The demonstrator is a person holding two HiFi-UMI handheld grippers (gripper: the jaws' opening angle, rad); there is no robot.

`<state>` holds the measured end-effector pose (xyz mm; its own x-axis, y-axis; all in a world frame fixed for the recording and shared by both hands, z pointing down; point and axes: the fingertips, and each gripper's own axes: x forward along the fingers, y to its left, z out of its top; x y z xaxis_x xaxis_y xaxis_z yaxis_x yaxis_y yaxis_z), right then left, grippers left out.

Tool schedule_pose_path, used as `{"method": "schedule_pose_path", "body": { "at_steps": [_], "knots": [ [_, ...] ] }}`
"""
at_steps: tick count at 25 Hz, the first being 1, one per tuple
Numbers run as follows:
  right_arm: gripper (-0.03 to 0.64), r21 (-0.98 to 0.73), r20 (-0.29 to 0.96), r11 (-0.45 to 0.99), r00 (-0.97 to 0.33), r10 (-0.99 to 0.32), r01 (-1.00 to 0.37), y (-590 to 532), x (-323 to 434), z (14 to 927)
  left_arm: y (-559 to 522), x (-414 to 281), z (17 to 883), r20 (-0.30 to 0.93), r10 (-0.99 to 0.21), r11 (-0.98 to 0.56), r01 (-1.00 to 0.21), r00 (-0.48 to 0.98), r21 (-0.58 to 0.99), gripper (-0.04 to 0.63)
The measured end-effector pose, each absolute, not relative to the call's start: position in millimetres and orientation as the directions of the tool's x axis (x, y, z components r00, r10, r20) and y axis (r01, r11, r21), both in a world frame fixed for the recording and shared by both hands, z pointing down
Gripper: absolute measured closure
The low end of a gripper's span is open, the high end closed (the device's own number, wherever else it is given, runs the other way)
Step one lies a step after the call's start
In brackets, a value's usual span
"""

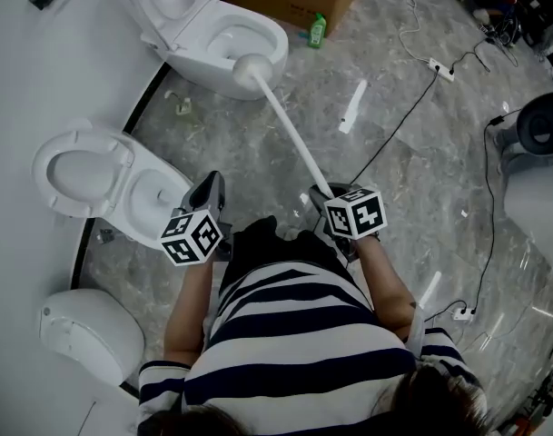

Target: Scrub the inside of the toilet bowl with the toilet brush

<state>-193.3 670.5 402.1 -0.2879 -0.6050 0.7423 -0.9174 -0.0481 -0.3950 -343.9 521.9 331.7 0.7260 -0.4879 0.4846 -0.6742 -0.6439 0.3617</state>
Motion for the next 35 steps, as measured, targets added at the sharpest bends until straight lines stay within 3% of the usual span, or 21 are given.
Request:
{"method": "schedule_pose_path", "body": {
  "at_steps": [11, 23, 35],
  "knots": [
    [0.592, -0.414, 0.76, -0.039, -0.321, -0.565, -0.909, 617, -171, 420, 465, -320, 351, 0.509, -0.493, -0.61, -0.697, 0.706, 0.376, 0.595],
    [0.592, -0.379, 0.817, -0.041, -0.313, -0.484, -0.925, 476, -112, 436, 328, -262, 376, 0.546, -0.439, -0.605, -0.683, 0.714, 0.408, 0.595],
    [0.592, -0.342, 0.863, 0.019, -0.322, -0.389, -0.939, 364, -68, 472, 230, -255, 393, 0.567, -0.489, -0.541, -0.74, 0.663, 0.399, 0.595]
  ]
}}
